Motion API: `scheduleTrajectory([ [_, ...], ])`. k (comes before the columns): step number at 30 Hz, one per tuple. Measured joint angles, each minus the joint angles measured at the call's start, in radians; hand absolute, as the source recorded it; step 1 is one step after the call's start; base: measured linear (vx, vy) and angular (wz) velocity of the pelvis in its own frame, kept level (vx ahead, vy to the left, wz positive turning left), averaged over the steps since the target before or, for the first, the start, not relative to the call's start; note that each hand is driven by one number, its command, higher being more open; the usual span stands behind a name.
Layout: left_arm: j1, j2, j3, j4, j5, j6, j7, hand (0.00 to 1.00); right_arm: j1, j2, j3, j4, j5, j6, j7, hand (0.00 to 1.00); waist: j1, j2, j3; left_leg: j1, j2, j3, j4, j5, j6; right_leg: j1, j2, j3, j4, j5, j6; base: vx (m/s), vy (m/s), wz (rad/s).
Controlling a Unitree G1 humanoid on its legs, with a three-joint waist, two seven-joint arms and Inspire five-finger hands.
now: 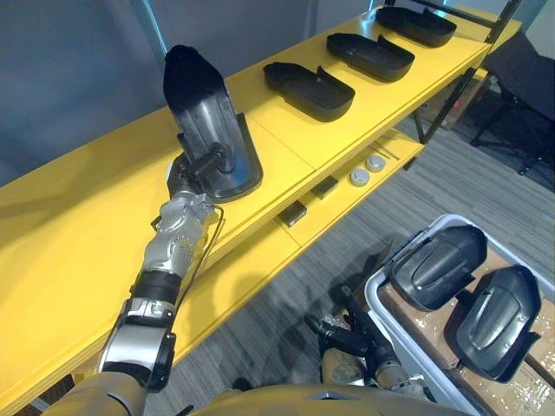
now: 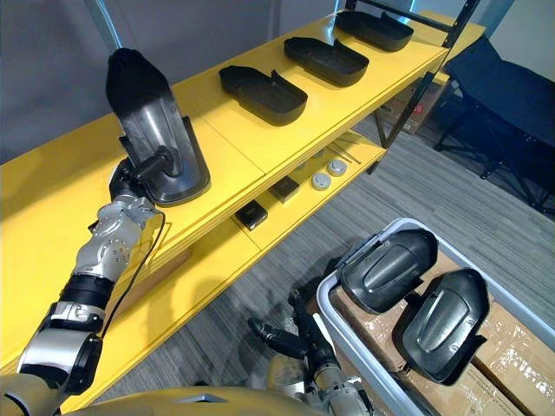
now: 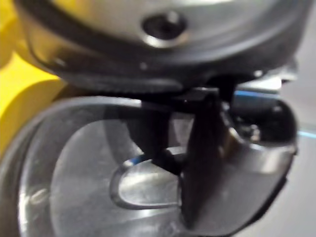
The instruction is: Walk over and take three plastic housings, then place them on the shelf
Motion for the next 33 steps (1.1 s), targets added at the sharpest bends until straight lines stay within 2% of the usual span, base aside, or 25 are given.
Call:
scheduleTrajectory([
  [10, -0.066, 0.001, 0.016, 0.066, 0.01, 0.02, 0.071, 1.0, -0.006, -0.015, 0.026, 0.02, 0.027, -0.037, -0.039, 1.0, -0.014, -0.006, 0.036, -0.005, 0.009, -0.002, 0.021, -0.004, -0.002, 0.012, 0.003, 0.001, -0.014, 0.008, -0.005, -0.05, -0.006, -0.01],
  [17, -0.072, 0.001, 0.049, 0.078, 0.013, 0.019, 0.062, 1.0, -0.005, -0.044, 0.045, 0.048, 0.068, -0.055, -0.063, 1.0, -0.024, 0.013, 0.05, -0.028, 0.021, -0.011, 0.041, -0.009, -0.004, 0.001, 0.007, -0.007, -0.013, 0.011, -0.007, -0.03, -0.009, 0.02],
  [33, -0.077, -0.008, 0.101, 0.079, 0.051, 0.024, 0.065, 1.0, 0.013, -0.065, 0.079, 0.109, 0.111, -0.099, -0.1, 1.0, -0.043, 0.024, 0.064, -0.031, 0.022, -0.034, 0.052, -0.008, -0.003, 0.014, 0.007, -0.034, -0.015, 0.014, -0.002, 0.0, 0.0, 0.03],
])
